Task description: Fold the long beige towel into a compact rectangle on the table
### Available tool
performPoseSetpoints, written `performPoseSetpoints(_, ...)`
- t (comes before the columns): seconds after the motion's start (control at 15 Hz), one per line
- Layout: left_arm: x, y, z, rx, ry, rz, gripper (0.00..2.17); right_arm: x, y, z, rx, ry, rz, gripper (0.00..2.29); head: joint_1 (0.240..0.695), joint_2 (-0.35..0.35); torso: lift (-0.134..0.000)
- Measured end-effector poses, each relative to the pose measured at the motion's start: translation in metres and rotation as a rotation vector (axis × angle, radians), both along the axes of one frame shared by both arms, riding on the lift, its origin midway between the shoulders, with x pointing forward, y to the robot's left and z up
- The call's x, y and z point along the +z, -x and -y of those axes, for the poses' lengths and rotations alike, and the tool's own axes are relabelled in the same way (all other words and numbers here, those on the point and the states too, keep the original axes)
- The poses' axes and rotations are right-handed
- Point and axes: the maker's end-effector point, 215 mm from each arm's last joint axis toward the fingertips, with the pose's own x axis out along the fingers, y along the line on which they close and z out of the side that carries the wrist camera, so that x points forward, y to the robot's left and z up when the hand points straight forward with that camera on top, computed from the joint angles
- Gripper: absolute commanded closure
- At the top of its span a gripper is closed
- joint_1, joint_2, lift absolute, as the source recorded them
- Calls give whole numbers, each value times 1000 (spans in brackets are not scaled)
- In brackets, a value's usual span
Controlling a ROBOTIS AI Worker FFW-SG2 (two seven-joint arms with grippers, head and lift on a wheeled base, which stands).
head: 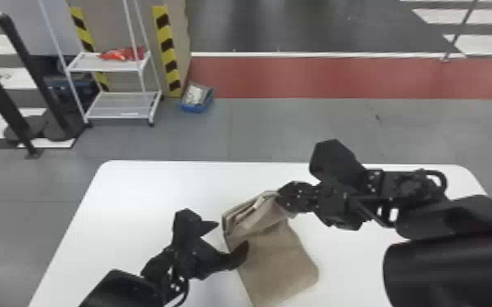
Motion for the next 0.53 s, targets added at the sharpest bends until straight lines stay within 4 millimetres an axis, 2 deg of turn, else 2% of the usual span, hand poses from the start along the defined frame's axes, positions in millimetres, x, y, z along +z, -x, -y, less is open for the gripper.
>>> performPoseSetpoints(0.33, 5, -11, -4, 18, 7, 12, 80, -1, 8, -1, 13, -5, -10, 1474, 695, 32, 0)
performPoseSetpoints(0.53, 0, -19, -13, 39, -9, 11, 80, -6, 17, 0, 34, -4, -34, 1474, 695, 39, 0)
